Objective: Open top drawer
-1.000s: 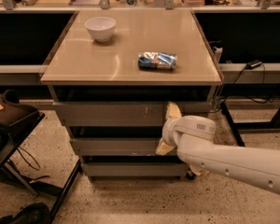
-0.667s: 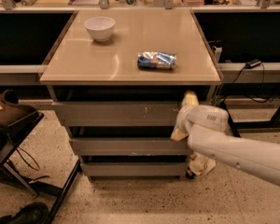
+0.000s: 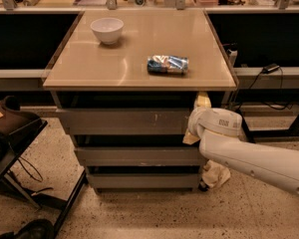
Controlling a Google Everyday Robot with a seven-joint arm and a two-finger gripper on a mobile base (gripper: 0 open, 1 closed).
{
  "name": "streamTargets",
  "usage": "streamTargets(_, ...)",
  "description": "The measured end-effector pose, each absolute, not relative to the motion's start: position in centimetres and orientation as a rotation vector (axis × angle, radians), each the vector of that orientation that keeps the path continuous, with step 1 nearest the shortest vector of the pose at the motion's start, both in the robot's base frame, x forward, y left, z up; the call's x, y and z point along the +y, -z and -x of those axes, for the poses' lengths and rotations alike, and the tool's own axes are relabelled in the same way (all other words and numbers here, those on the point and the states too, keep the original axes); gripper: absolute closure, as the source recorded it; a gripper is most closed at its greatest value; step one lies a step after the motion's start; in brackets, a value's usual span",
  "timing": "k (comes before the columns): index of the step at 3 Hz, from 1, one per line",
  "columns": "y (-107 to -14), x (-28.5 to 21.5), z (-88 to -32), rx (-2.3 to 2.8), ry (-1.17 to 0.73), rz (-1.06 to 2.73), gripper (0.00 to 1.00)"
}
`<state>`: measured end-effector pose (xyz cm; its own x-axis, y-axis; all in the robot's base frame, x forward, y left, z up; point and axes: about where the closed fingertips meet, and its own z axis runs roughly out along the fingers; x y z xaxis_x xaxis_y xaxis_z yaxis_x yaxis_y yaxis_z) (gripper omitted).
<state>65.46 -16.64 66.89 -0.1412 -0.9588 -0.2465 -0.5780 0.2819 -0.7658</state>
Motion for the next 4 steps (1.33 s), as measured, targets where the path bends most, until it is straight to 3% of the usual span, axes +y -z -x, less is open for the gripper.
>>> streamTargets(1,-66.8,-17.4,-66.8,1.801,0.644,1.383,0.00)
streamTargets(2,-65.6,-17.0,-73.2,1.720,0.534,1.384,0.00)
streamTargets(3,-65.6,-17.0,-73.1,1.720,0.534,1.384,0.00)
streamTargets(4,-65.6,-17.0,-73.1,1.720,0.534,1.384,0.17)
